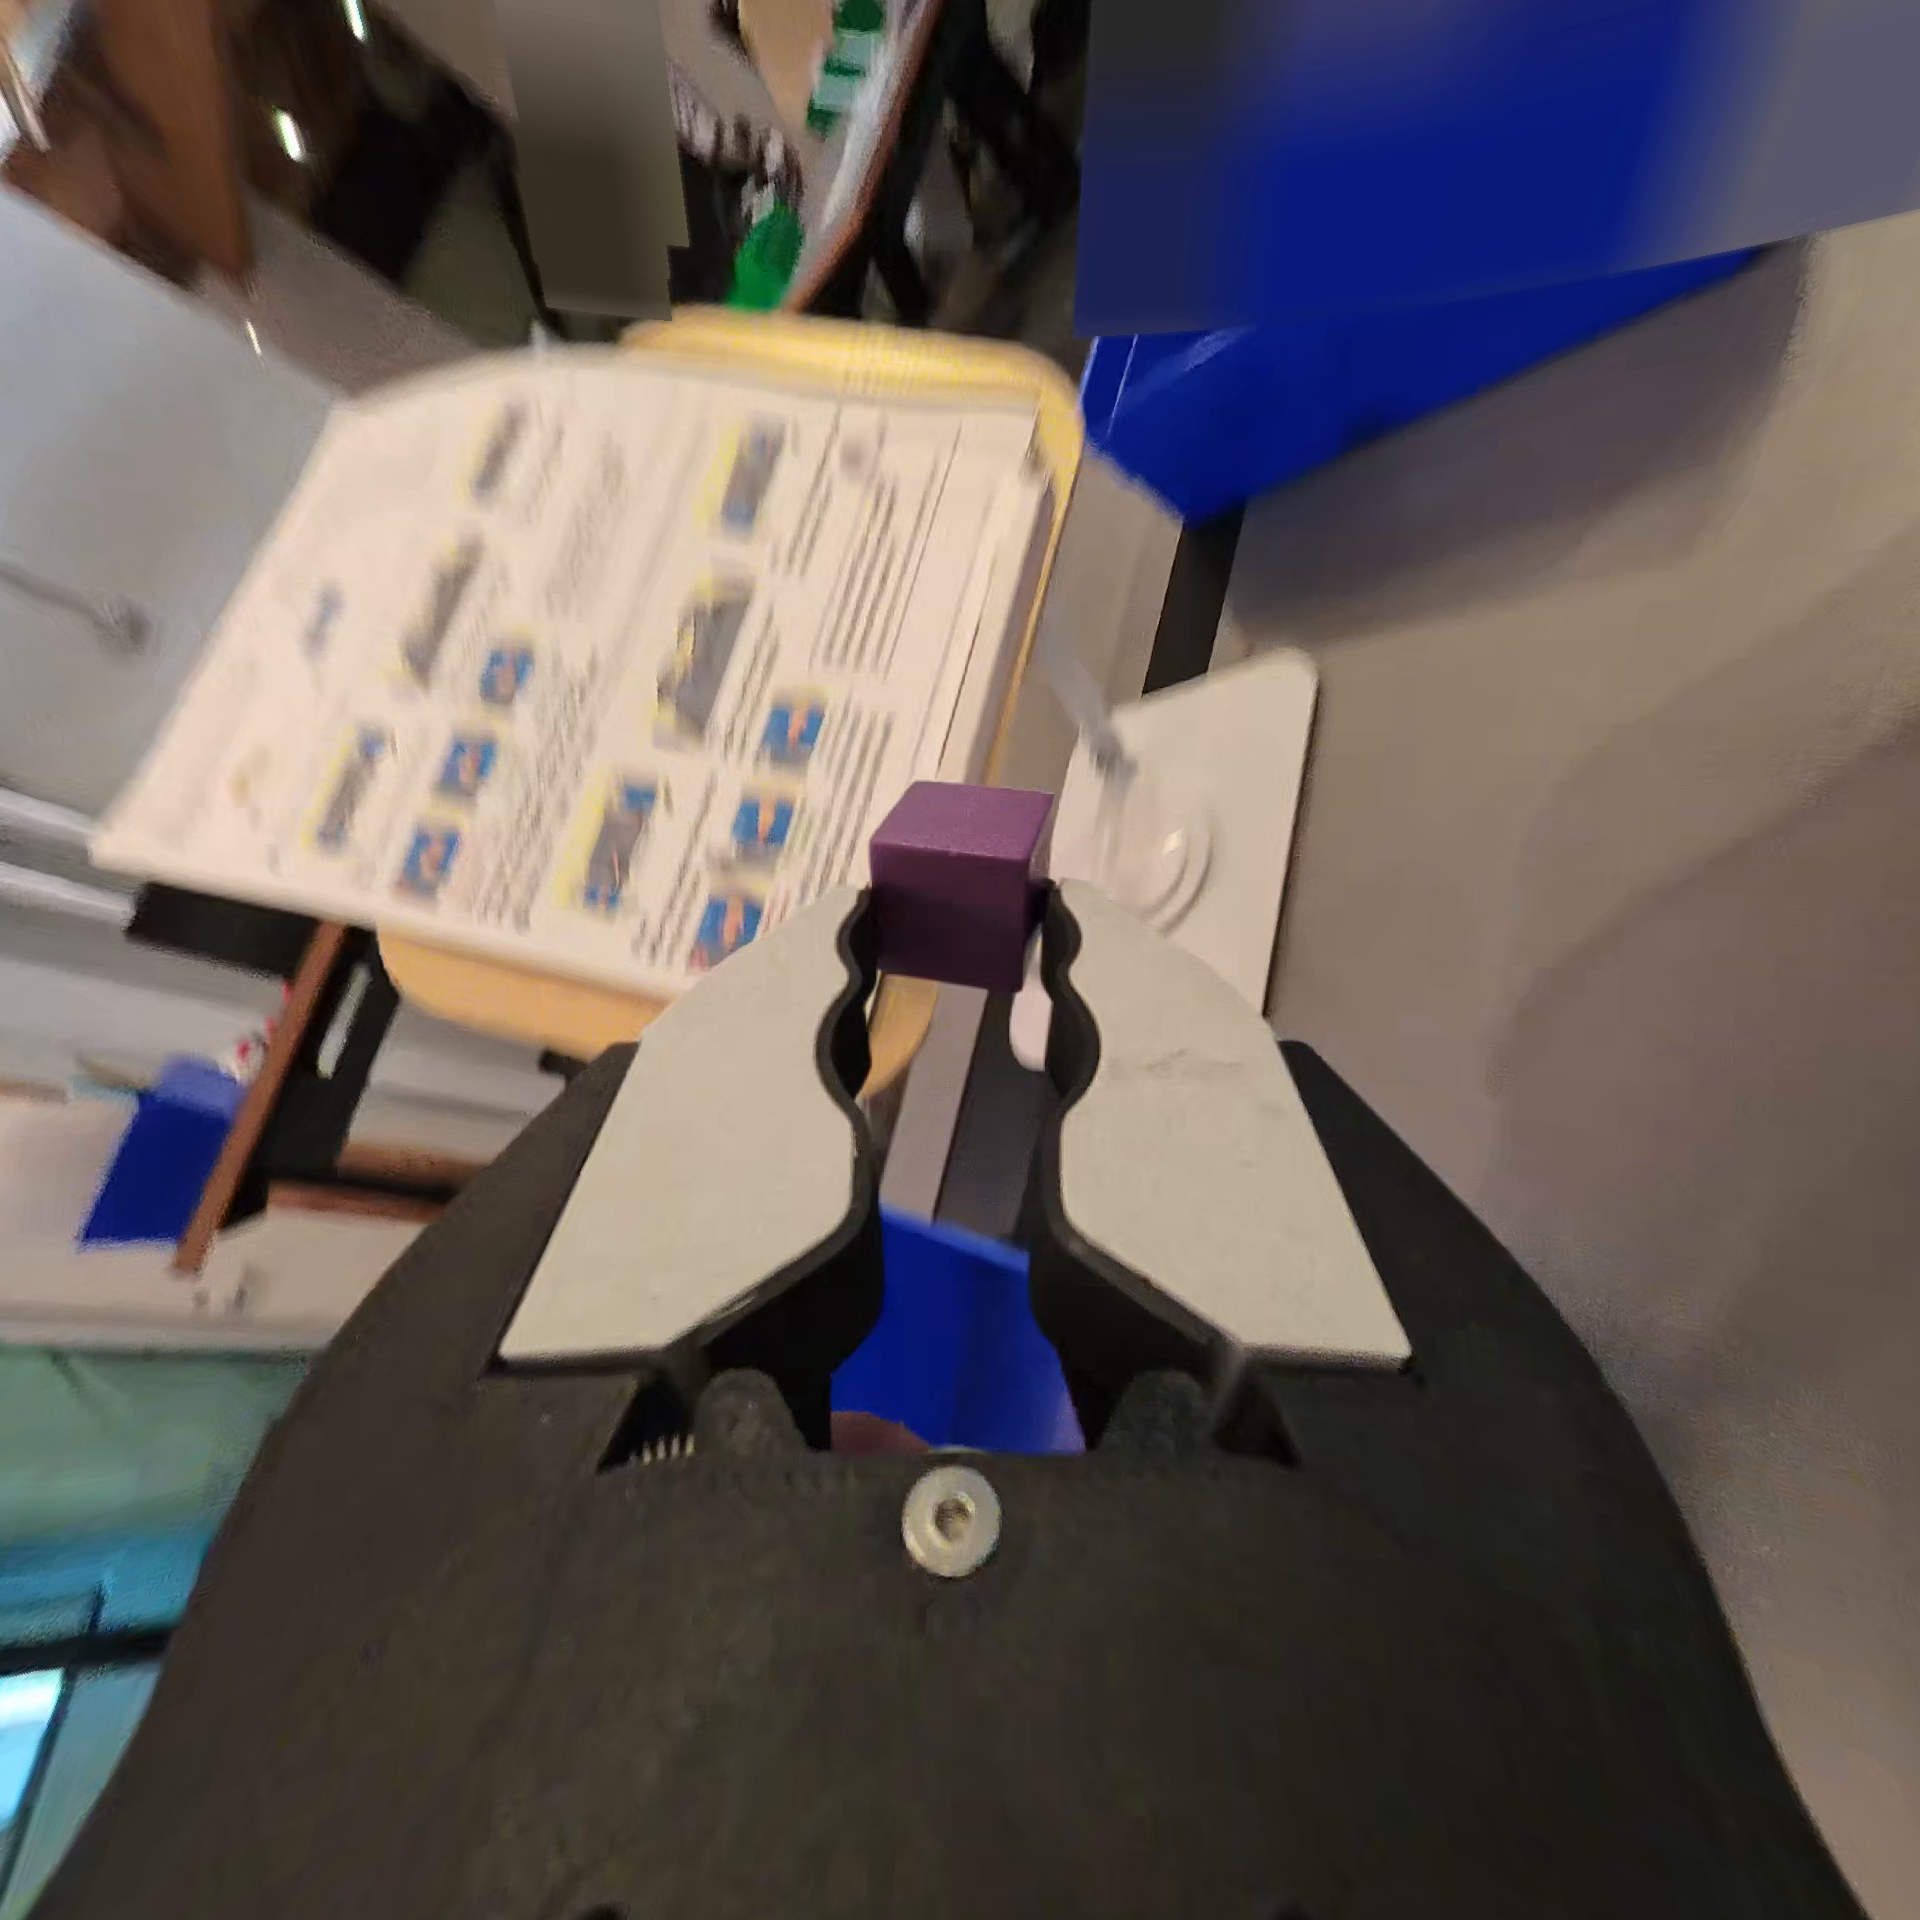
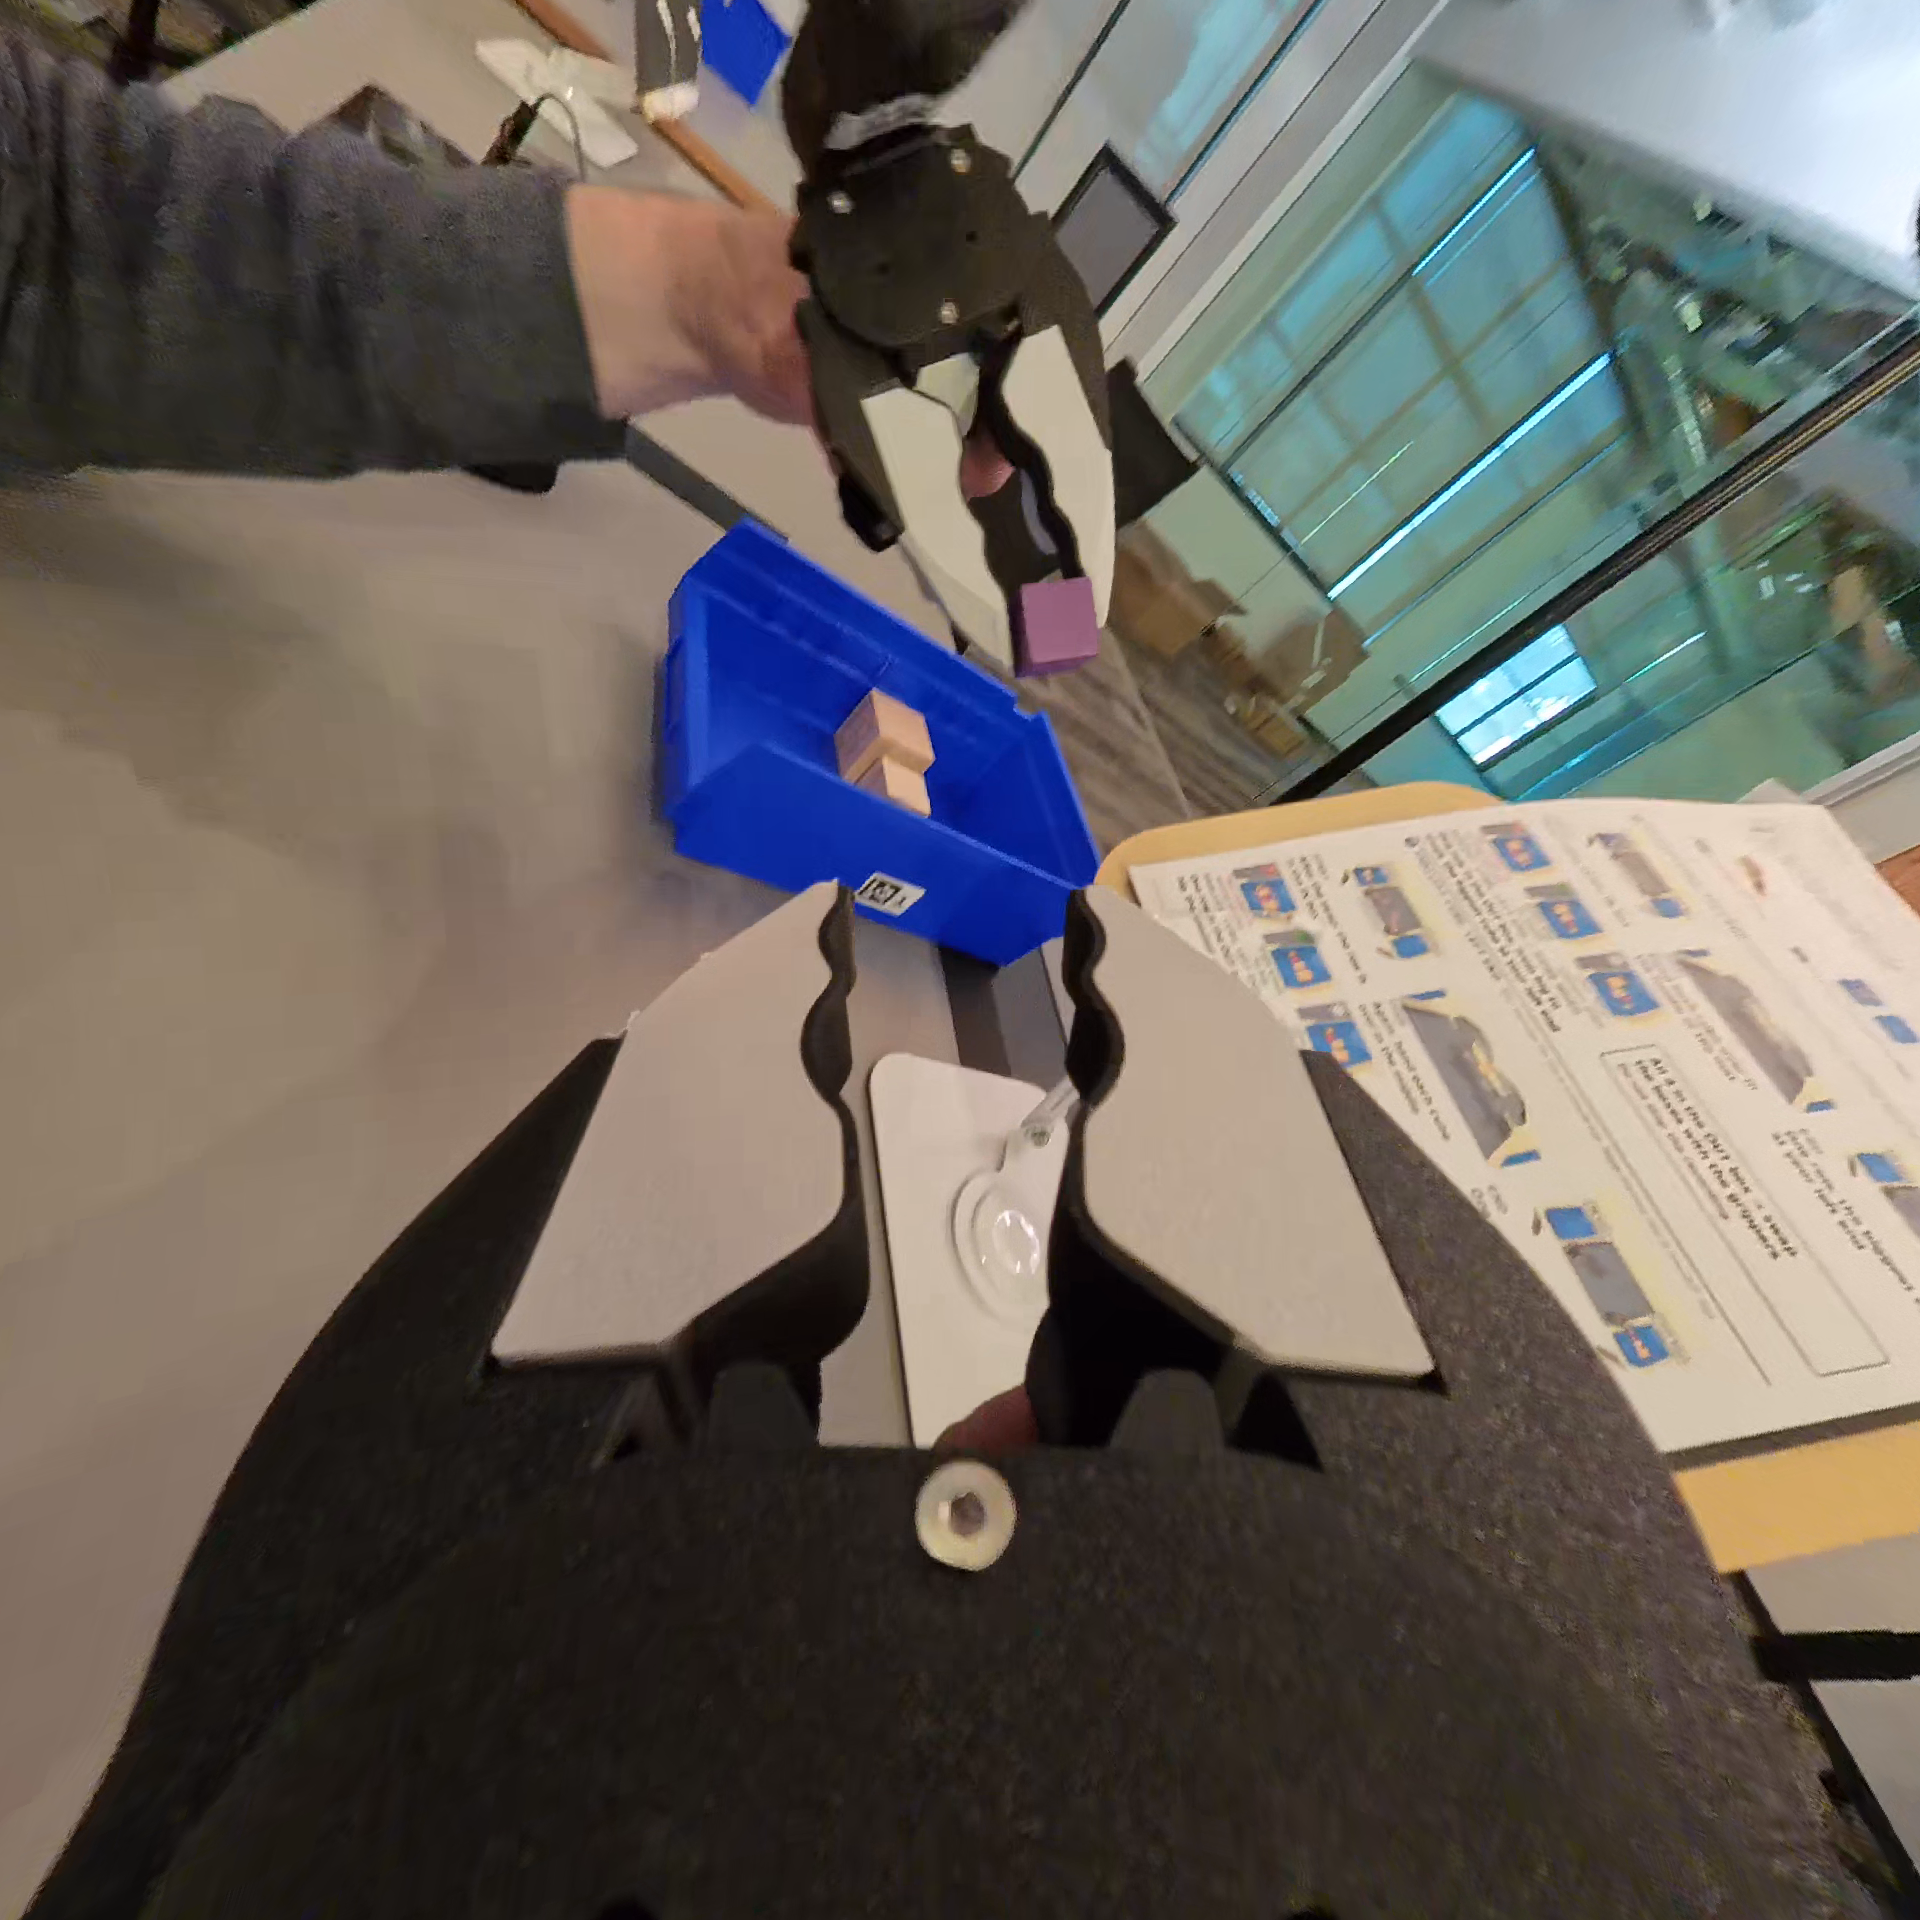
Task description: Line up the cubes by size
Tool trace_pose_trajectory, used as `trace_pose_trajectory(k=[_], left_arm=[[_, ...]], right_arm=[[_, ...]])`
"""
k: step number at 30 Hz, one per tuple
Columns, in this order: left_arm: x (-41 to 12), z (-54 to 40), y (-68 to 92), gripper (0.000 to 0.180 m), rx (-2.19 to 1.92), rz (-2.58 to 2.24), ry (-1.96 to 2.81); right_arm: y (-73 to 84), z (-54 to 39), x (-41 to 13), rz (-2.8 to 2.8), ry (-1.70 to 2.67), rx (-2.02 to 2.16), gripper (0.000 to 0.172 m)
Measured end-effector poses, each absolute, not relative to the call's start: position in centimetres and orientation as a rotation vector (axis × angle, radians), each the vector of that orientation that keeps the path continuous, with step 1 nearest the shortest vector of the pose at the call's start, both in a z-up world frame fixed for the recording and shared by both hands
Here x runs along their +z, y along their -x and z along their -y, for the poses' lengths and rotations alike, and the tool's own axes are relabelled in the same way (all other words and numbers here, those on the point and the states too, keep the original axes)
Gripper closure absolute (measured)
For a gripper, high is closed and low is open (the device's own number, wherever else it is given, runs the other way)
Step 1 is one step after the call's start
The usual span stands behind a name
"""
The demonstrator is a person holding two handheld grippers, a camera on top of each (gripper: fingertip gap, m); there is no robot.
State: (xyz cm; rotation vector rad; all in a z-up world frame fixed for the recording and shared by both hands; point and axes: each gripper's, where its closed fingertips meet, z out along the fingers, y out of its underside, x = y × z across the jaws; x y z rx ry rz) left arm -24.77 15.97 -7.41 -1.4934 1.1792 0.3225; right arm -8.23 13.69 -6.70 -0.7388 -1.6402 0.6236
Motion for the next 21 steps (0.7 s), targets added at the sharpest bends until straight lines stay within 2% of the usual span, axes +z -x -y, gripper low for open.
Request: trace_pose_trajectory(k=[6, 12, 21], left_arm=[[-3.8, -12.9, 13.3, 0.151, 0.168, -1.262, 1.185], [-1.6, -10.1, 8.3, 0.152, 0.143, -1.3, 1.023], [-2.7, -9.8, 6.9, 0.152, 0.119, -1.348, 1.014]], right_arm=[[9.2, -12.6, -5.2, 1.529, 0.67, 0.678, 0.132], [8.1, -11.1, -3.3, 1.458, 0.524, 0.708, 0.132], [7.1, -8.4, -2.2, 1.474, 0.414, 0.762, 0.134]])
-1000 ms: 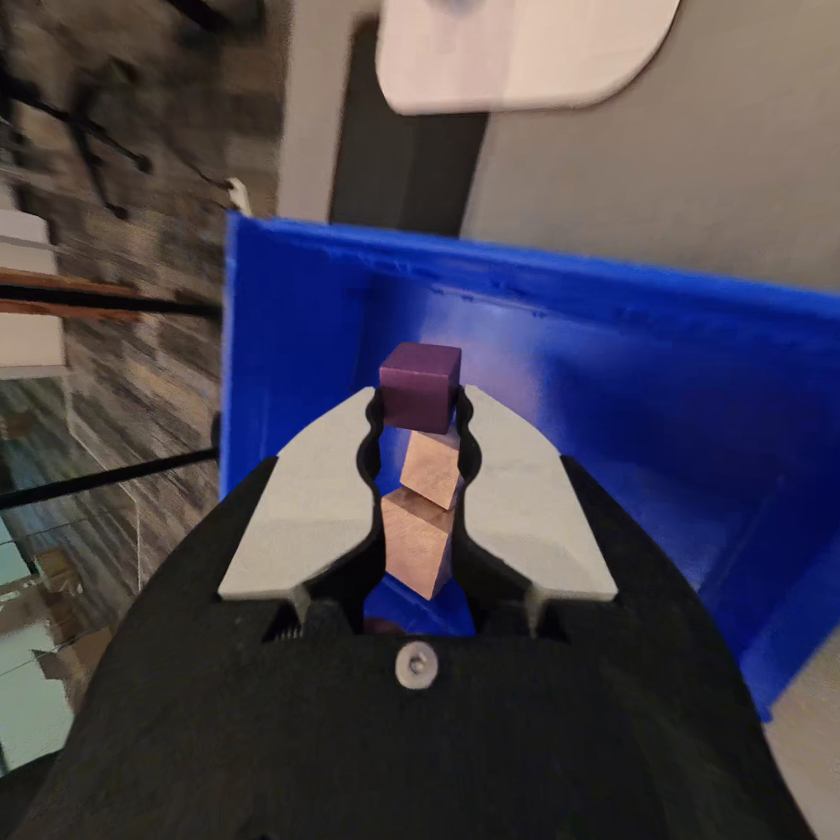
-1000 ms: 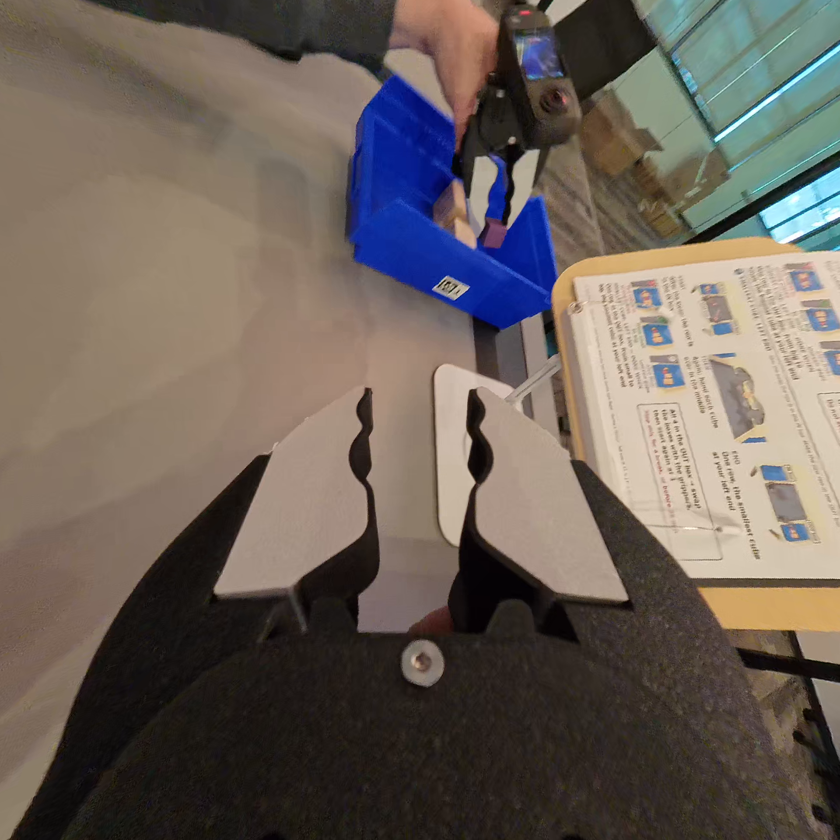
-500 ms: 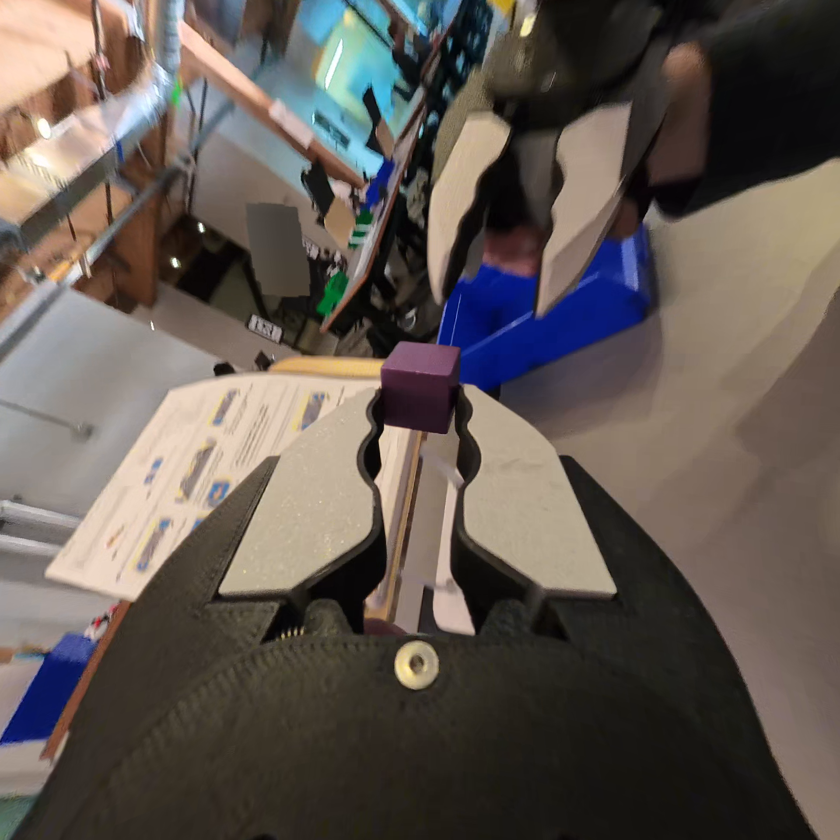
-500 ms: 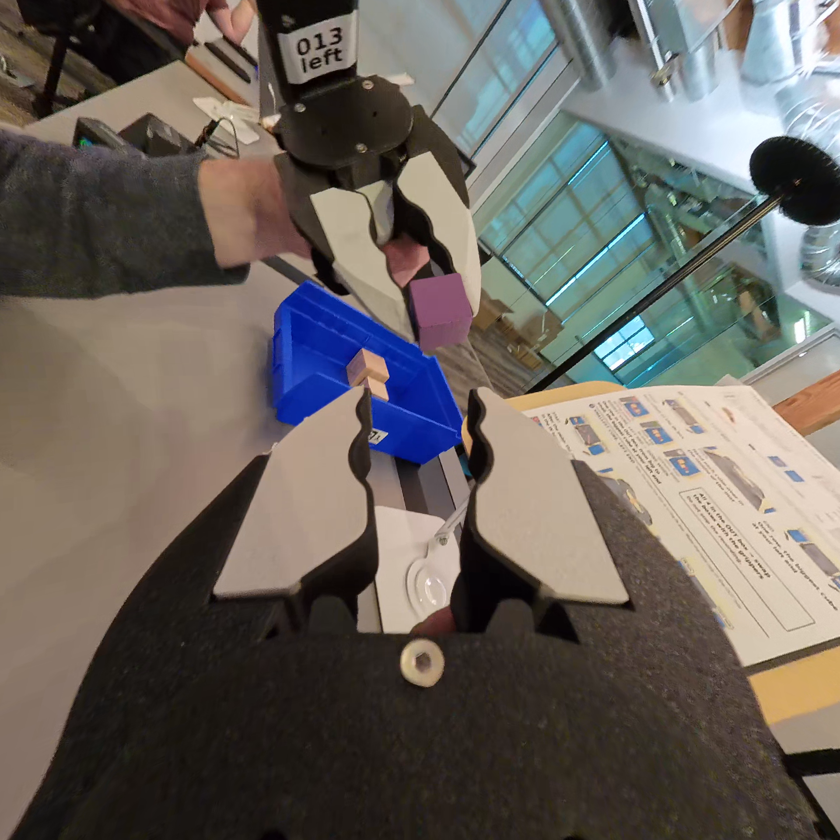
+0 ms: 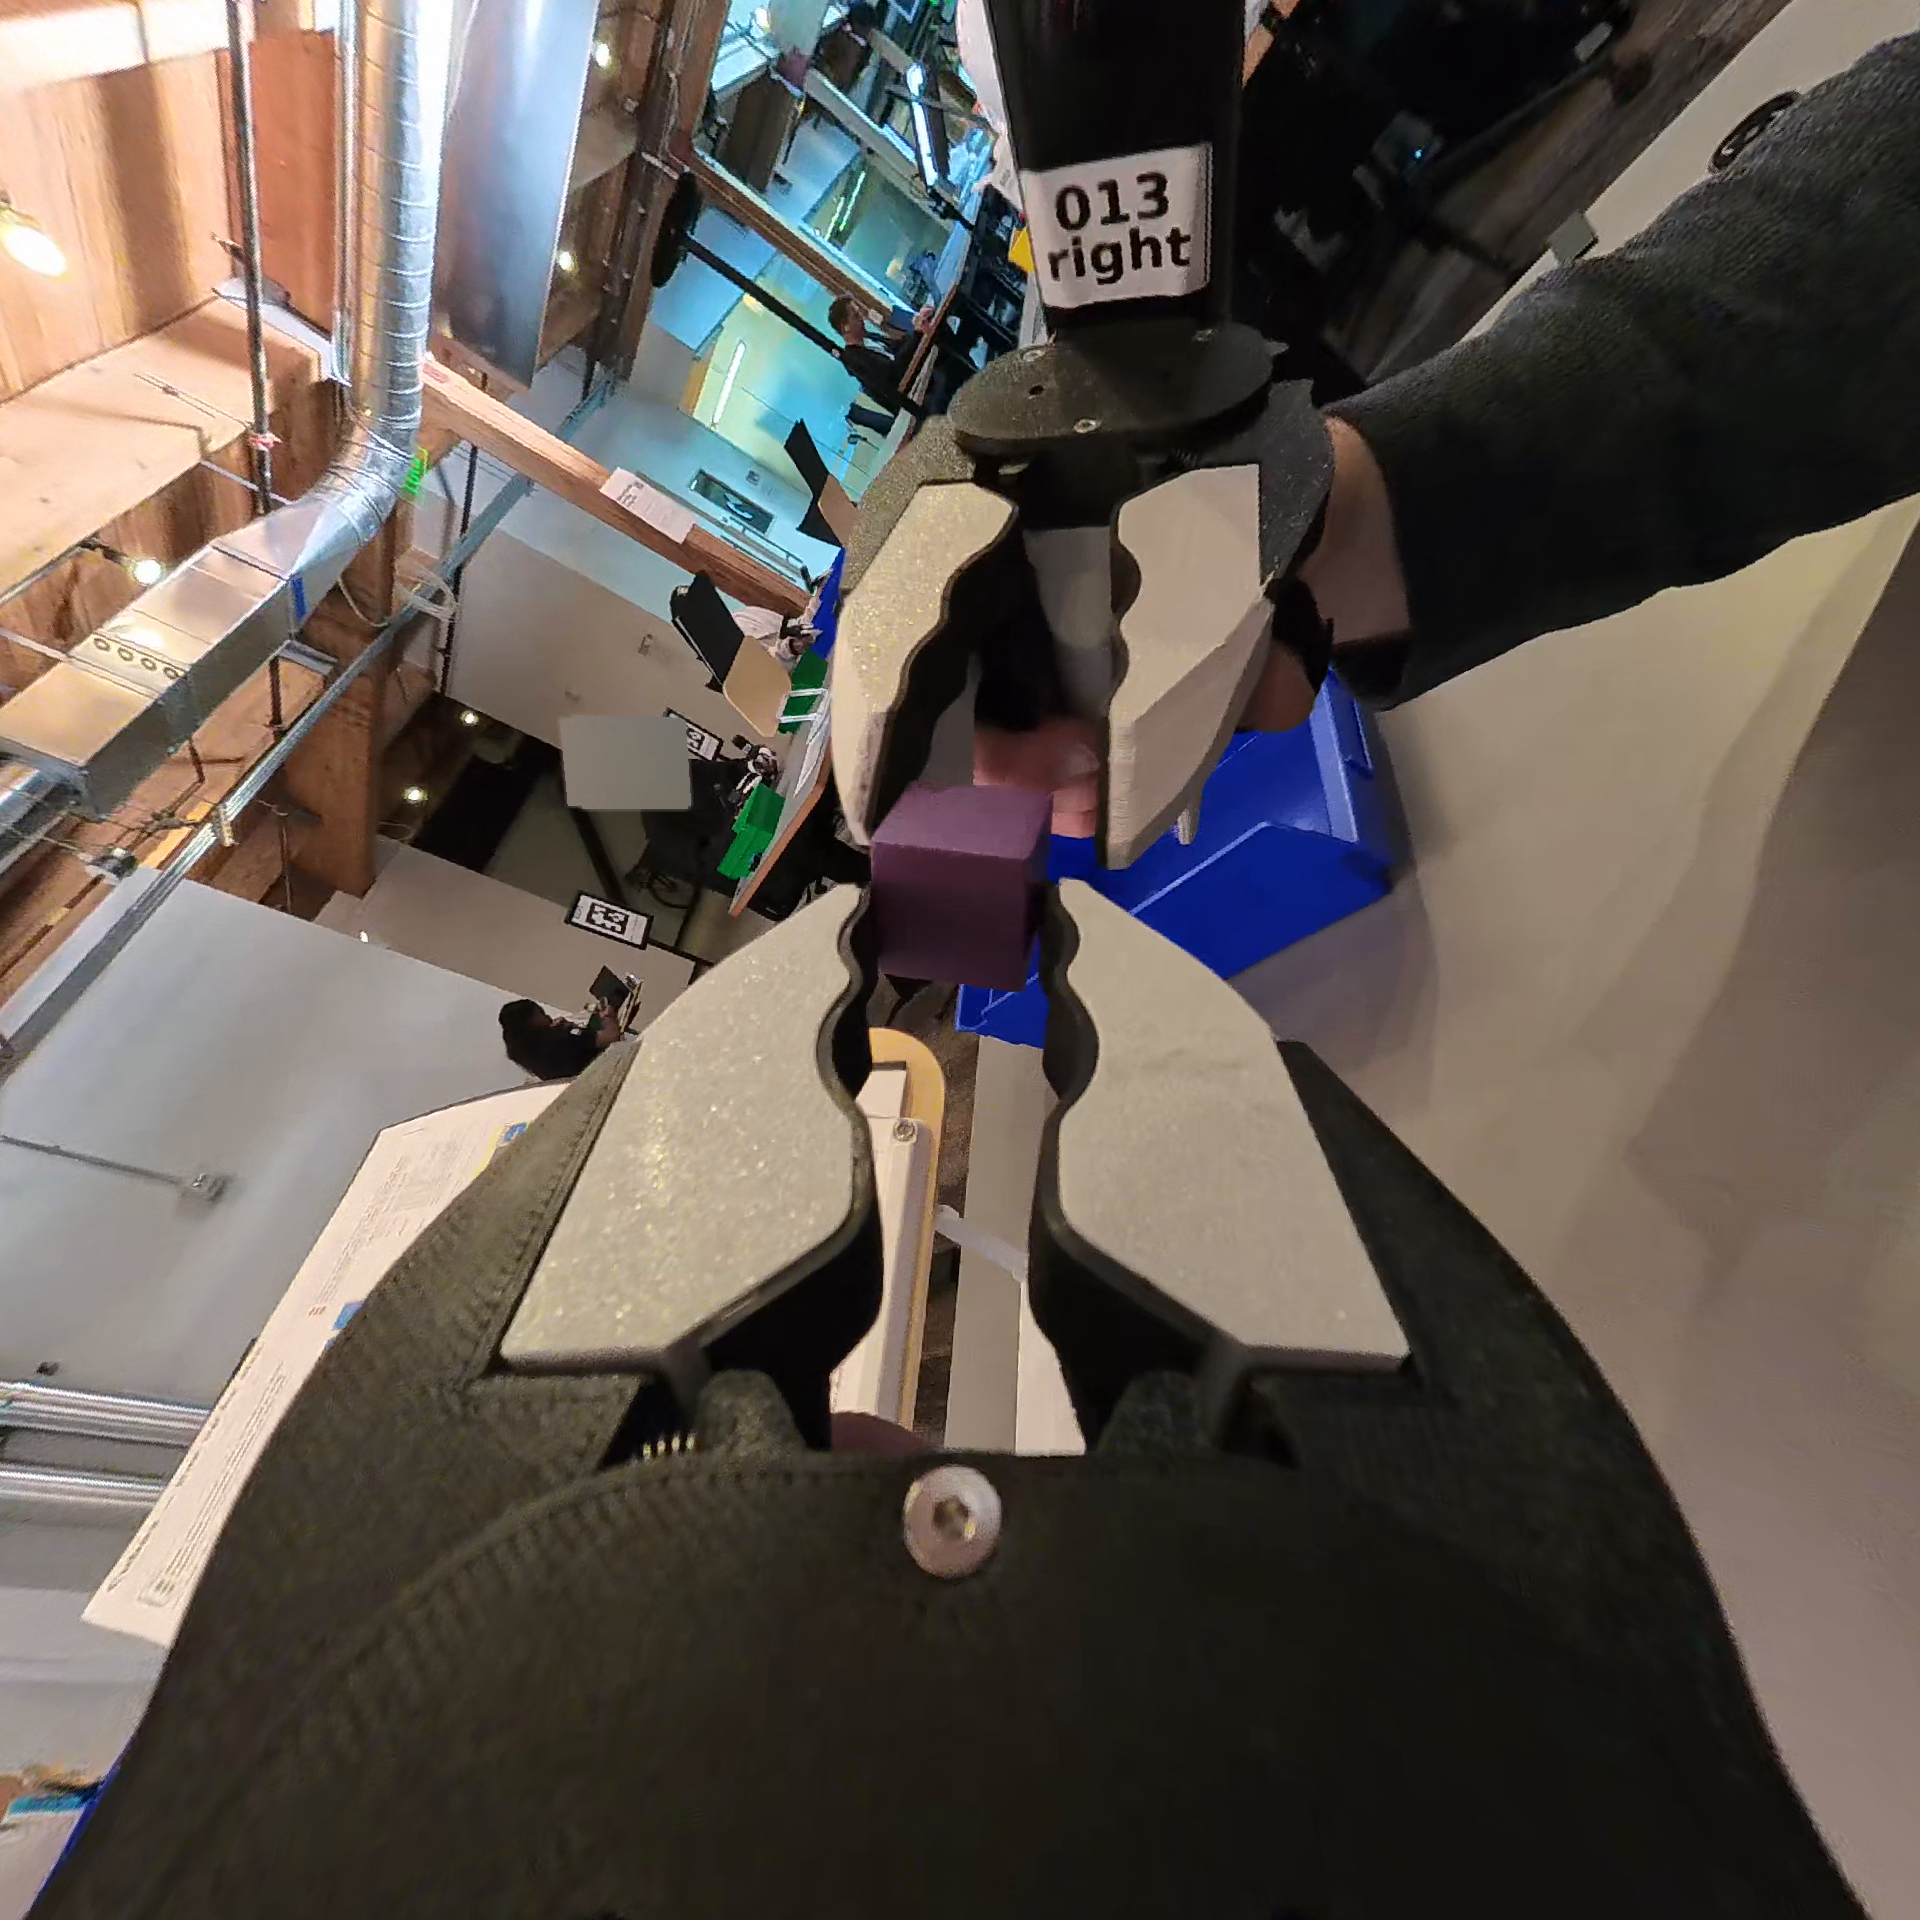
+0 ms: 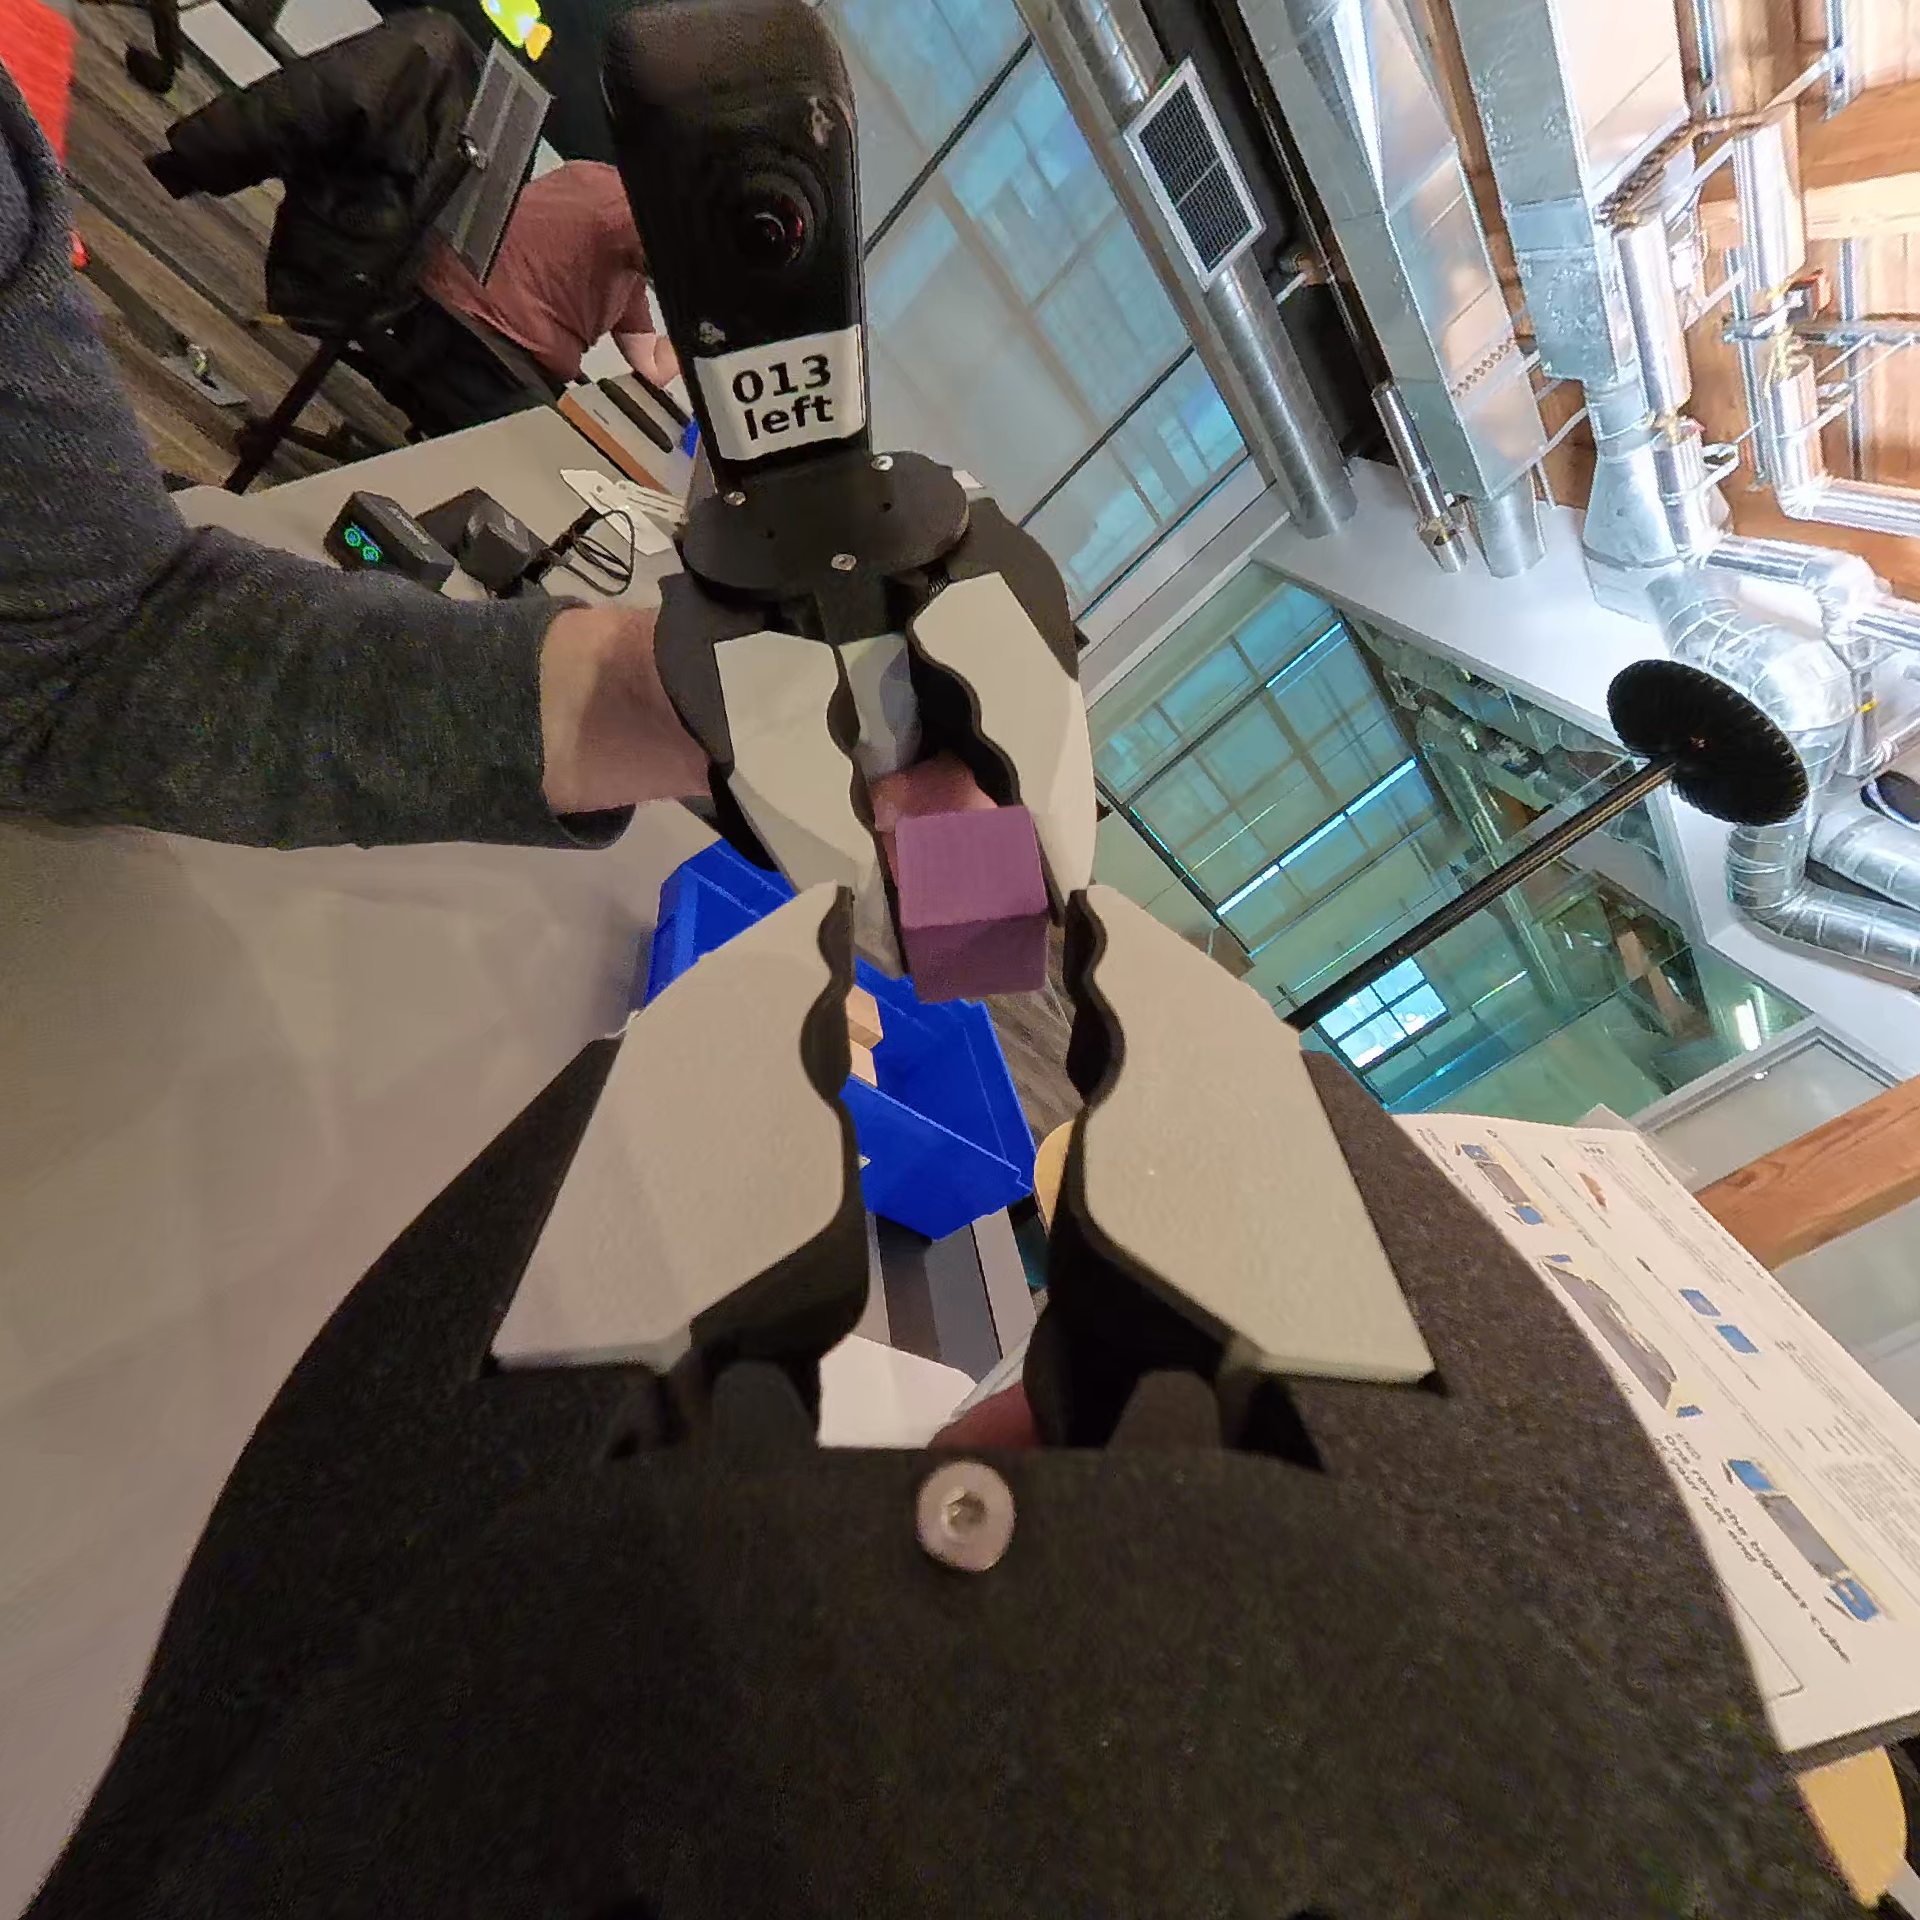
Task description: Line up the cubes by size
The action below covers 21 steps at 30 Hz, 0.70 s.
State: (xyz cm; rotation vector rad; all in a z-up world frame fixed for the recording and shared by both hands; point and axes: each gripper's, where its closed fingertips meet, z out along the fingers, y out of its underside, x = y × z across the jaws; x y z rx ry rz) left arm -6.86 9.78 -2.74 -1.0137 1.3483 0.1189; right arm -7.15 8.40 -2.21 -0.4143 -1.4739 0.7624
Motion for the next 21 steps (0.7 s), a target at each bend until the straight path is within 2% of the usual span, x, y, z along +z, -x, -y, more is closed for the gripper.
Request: trace_pose_trajectory(k=[10, 21], left_arm=[[-2.9, -8.9, 6.3, 0.152, 0.02, -1.369, 1.0], [-2.6, -8.4, 5.8, 0.151, -0.01, -1.37, 0.981]], right_arm=[[6.8, -7.9, -2.3, 1.492, 0.375, 0.749, 0.145], [6.3, -7.3, -2.0, 1.511, 0.356, 0.766, 0.146]])
